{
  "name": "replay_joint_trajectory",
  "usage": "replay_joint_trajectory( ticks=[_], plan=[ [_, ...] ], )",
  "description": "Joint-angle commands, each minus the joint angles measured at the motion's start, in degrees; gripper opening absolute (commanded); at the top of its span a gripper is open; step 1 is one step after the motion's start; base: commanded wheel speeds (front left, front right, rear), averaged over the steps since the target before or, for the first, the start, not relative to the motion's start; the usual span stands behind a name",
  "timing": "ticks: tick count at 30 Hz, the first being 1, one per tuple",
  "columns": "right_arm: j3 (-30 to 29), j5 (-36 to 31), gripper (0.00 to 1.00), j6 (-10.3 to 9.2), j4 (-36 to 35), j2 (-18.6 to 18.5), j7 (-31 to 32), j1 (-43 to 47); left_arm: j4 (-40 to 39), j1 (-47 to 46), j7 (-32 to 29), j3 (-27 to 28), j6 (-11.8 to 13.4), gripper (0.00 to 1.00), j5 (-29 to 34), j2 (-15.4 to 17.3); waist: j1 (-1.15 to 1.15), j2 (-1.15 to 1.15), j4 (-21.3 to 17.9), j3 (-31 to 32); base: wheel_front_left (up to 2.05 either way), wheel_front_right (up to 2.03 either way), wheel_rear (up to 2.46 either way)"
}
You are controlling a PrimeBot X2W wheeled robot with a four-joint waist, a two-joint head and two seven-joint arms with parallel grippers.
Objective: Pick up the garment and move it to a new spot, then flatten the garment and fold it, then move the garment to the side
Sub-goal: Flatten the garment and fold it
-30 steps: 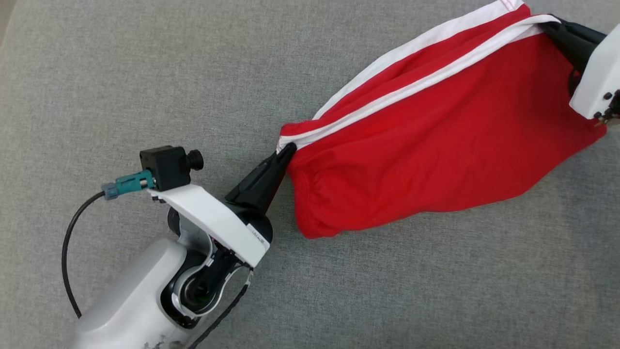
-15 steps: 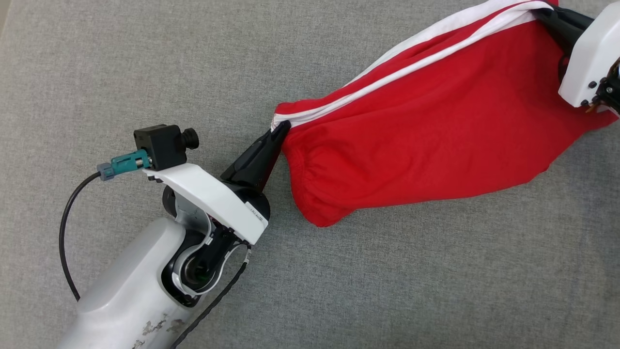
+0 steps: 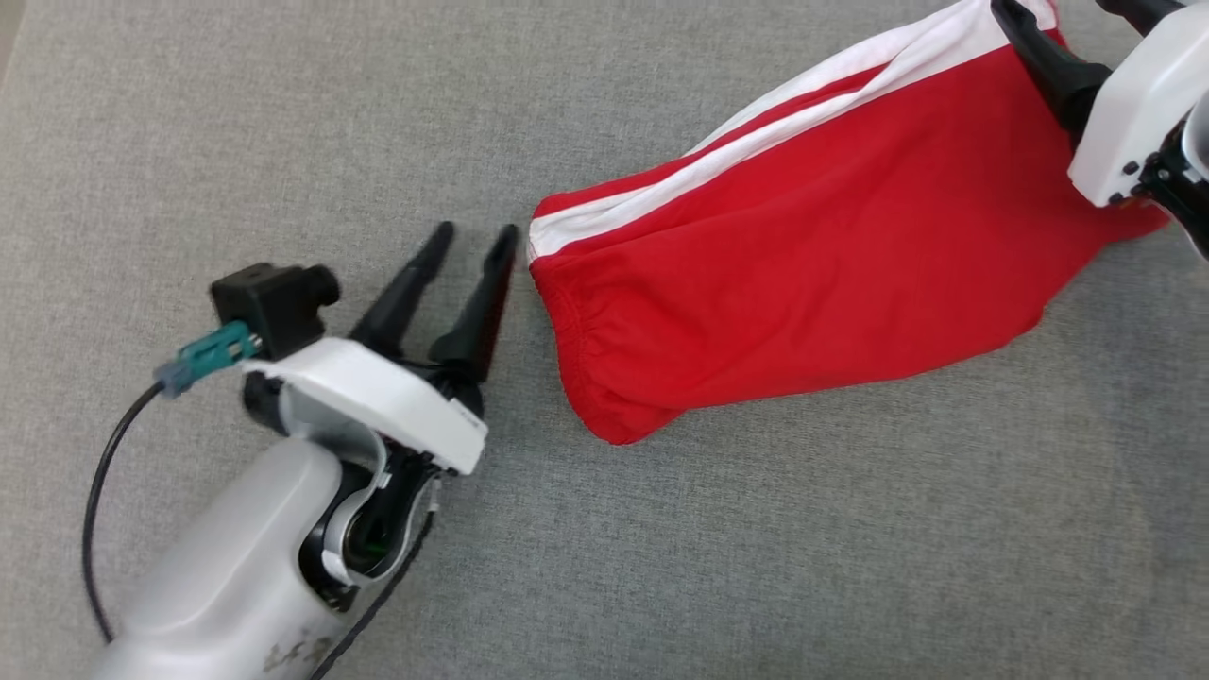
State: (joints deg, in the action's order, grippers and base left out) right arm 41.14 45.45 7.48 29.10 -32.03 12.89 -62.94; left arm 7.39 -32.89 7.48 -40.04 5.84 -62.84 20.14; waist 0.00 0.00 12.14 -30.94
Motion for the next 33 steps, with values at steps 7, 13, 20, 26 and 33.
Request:
replay_joint_trajectory(
  ticks=[7,13,20,26,33],
  plan=[
    [0.13,0.93,1.0,0.01,-2.02,-2.28,7.77,3.22,-3.56,7.14,7.52,2.9,8.64,1.0,14.35,3.91,0.0,0.0,-1.88,3.44,0.0,0.0,0.0],
    [-2.9,-0.42,1.0,0.02,-3.4,-1.61,14.1,6.92,-7.58,15.55,7.62,11.43,9.13,1.0,27.32,-1.35,0.0,0.0,-0.62,4.43,0.0,0.0,0.0],
    [-7.38,-8.35,1.0,0.0,-0.26,-0.36,19.91,9.11,-6.56,19.62,7.65,17.81,2.49,1.0,33.87,-9.56,0.0,0.0,2.46,3.48,0.0,0.0,0.0],
    [-12.25,-13.9,1.0,0.0,1.76,1.53,22.93,11.63,-4.17,20.98,7.66,22.3,-2.23,1.0,36.93,-13.33,0.0,0.0,3.8,2.81,0.0,0.0,0.0],
    [-17.79,-18.77,1.0,-0.01,1.68,3.0,24.55,13.51,-2.31,21.59,7.66,25.34,-5.78,1.0,39.52,-15.65,0.0,0.0,3.77,2.51,0.0,0.0,0.0]
  ],
)
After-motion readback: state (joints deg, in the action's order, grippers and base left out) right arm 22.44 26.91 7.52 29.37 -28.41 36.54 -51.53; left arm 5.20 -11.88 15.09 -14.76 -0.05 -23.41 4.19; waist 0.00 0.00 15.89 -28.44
